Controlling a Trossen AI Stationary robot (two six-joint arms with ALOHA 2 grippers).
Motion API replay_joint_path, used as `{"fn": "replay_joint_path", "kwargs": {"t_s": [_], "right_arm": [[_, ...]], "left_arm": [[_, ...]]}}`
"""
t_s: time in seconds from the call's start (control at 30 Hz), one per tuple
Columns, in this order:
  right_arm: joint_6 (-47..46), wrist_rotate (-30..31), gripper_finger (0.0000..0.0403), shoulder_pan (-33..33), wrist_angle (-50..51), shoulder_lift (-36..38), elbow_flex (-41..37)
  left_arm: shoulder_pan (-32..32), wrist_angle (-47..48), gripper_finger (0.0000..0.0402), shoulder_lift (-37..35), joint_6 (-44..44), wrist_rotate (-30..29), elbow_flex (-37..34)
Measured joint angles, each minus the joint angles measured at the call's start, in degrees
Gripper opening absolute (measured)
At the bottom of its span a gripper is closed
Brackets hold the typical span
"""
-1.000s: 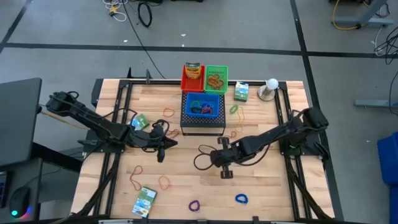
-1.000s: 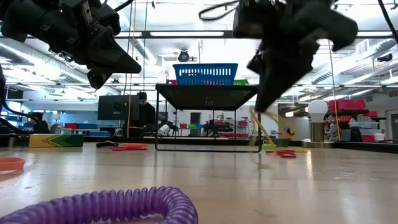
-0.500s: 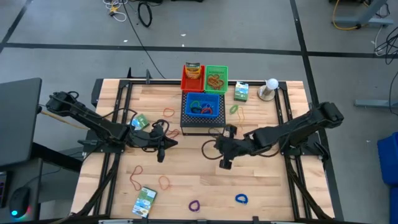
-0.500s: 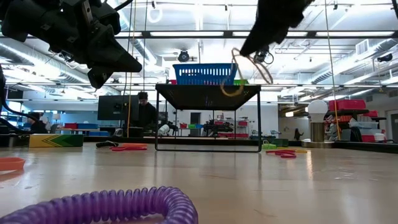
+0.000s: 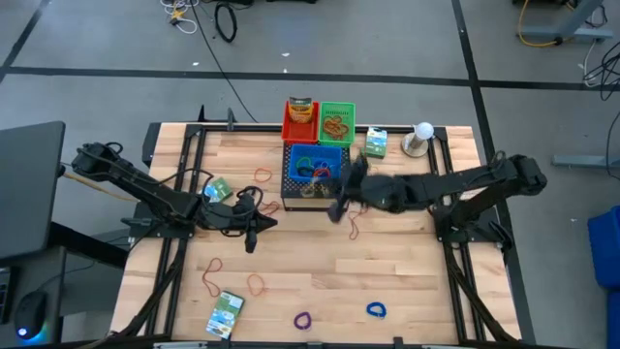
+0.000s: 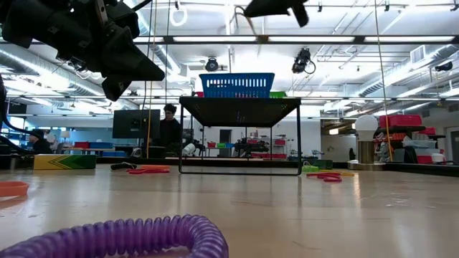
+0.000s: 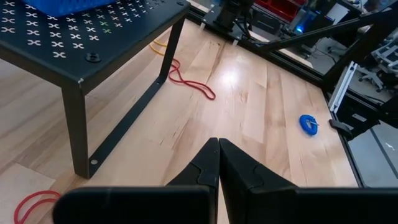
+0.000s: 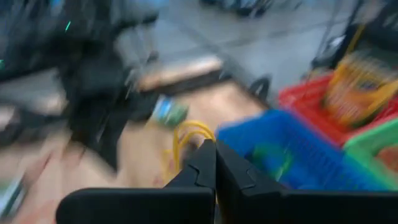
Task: Pick & Place Office Desk Supplies
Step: Put the yellow rubber band into the green bin on the shelf
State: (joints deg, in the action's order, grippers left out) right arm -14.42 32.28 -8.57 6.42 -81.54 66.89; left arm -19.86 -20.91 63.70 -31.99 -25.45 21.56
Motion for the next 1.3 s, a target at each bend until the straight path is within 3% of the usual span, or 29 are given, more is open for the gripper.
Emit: {"fn": "replay_joint_path", "kwargs": {"t_s": [0.2, 0.33, 0.6, 1.3], "right_arm": [[-0.53, 3.04, 0.0, 9.56, -9.24, -0.02, 0.0], [-2.78, 6.07, 0.0, 15.89, -9.02, -0.04, 0.0], [-9.19, 5.45, 0.0, 25.91, -1.79, -2.96, 0.01], [-13.88, -1.27, 0.0007, 34.23, 0.0, -7.39, 0.0]], "left_arm": [[0.02, -0.22, 0.0009, 0.0, 0.0, 0.0, 0.0], [0.01, -0.25, 0.0009, 0.0, 0.0, 0.0, 0.0], [0.0, -0.35, 0.0009, 0.0, 0.0, 0.0, 0.0], [0.0, -0.8, 0.0009, 0.0, 0.0, 0.0, 0.0]]}}
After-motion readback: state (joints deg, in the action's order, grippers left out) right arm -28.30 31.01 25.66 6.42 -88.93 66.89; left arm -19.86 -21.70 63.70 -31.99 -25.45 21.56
